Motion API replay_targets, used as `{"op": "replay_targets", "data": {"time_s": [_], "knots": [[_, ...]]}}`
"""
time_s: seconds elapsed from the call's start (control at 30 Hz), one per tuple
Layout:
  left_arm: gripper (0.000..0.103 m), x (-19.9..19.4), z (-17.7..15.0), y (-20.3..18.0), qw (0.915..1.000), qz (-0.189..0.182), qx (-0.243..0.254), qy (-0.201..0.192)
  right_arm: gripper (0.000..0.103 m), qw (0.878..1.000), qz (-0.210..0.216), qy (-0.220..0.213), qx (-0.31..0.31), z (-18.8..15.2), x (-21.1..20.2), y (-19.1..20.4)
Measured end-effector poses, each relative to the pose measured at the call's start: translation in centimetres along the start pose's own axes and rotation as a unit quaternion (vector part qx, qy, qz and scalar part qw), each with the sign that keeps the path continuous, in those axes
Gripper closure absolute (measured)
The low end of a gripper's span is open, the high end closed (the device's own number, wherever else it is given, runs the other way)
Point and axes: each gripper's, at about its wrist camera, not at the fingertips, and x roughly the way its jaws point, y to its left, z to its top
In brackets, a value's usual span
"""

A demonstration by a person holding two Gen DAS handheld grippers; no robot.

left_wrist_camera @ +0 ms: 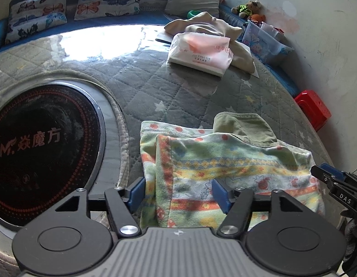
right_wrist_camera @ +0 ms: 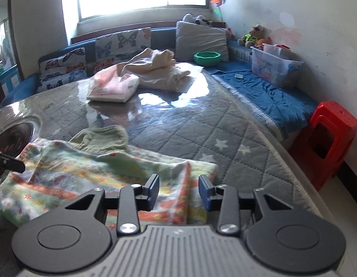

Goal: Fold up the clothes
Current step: 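Lower the shirt onto the table beside the hob and open both grippers, then withdraw both open grippers back from the placed shirt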

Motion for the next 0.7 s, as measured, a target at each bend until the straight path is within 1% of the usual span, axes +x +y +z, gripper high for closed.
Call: {"op": "replay_targets", "data": {"time_s": [0.03, 0.07, 0.2, 0.27, 0.33, 0.43, 0.57, 0.7], "knots": [[0.033, 0.0, -0.1, 0.0, 1.0000, 0.004, 0.003, -0.002, 0.056, 1.000, 0.004, 0.001, -0.004, -0.1, 0.0, 0.3], [0.032, -0.1, -0.1, 0.0, 0.9999, 0.008, 0.007, -0.004, 0.054, 1.000, 0.007, 0.002, -0.009, -0.2, 0.0, 0.7], [0.028, -0.2, -0.4, -0.2, 0.9996, 0.019, 0.019, -0.010, 0.052, 0.999, 0.028, 0.005, -0.031, -0.7, -0.6, 2.3], [0.028, -0.3, -0.5, -0.1, 0.9994, 0.023, 0.022, -0.012, 0.048, 0.998, 0.039, 0.005, -0.046, -1.0, -1.1, 3.2], [0.026, -0.2, -0.7, -0.1, 0.9992, 0.028, 0.024, -0.012, 0.046, 0.997, 0.046, 0.005, -0.065, -1.4, -1.6, 4.2], [0.023, -0.2, -1.0, 0.0, 0.9989, 0.035, 0.028, -0.011, 0.039, 0.993, 0.062, 0.006, -0.101, -2.2, -2.3, 6.0], [0.020, -0.3, -1.5, 0.0, 0.9983, 0.045, 0.036, -0.010, 0.038, 0.988, 0.072, 0.018, -0.134, -2.9, -2.4, 7.8], [0.018, -0.8, -1.7, -0.1, 0.9978, 0.047, 0.045, -0.014, 0.035, 0.985, 0.072, 0.012, -0.158, -2.8, -2.4, 9.2]]}}
